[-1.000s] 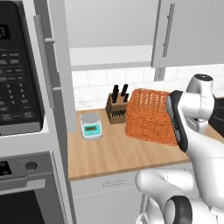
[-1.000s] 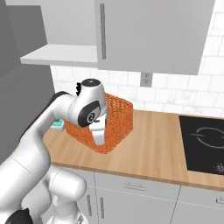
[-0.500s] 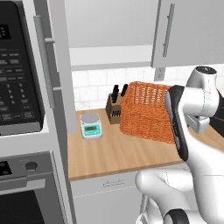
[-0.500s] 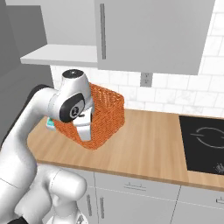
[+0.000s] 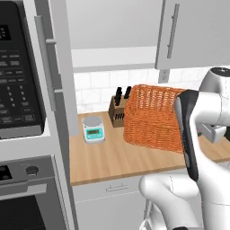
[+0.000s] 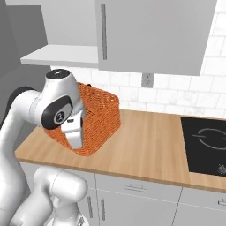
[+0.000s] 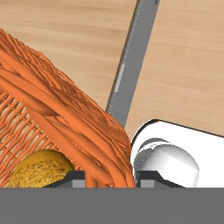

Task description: Open the cabinet, pick up the bread from the cabinet and place it in the basket. Then move the basket to the dining counter.

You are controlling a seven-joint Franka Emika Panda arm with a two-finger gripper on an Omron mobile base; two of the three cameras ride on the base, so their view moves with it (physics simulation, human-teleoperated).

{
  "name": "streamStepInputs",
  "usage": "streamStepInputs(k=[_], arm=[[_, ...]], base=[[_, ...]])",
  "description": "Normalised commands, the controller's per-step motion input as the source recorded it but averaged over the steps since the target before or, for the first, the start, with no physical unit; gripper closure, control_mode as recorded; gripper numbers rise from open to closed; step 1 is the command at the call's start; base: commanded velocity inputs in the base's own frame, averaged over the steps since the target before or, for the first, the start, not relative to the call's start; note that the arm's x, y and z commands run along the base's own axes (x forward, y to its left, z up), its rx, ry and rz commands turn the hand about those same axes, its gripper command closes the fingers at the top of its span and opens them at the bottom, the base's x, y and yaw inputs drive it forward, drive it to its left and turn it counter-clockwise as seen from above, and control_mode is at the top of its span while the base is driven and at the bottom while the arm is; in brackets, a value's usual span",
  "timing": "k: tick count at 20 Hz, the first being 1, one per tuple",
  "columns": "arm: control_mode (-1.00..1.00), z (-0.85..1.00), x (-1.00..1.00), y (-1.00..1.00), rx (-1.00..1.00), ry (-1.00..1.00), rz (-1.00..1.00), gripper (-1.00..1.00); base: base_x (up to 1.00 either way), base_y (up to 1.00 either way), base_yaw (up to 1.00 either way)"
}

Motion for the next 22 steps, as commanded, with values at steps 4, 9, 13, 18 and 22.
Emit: streamStepInputs(k=[4, 9, 13, 18, 22], arm=[[-1.00, 0.33, -0.47, 0.13, 0.00, 0.08, 0.09, 1.00], [-1.00, 0.00, -0.13, 0.00, 0.02, 0.03, 0.04, 1.00], [-1.00, 0.00, 0.00, 0.00, 0.00, 0.00, 0.00, 1.00], [1.00, 0.00, -0.06, 0.00, 0.00, 0.00, 0.00, 1.00], [1.00, 0.00, 0.00, 0.00, 0.00, 0.00, 0.00, 1.00]], base=[[0.00, 0.00, 0.00], [0.00, 0.00, 0.00], [0.00, 0.00, 0.00], [-0.14, 0.00, 0.00], [-0.74, -0.38, -0.12]])
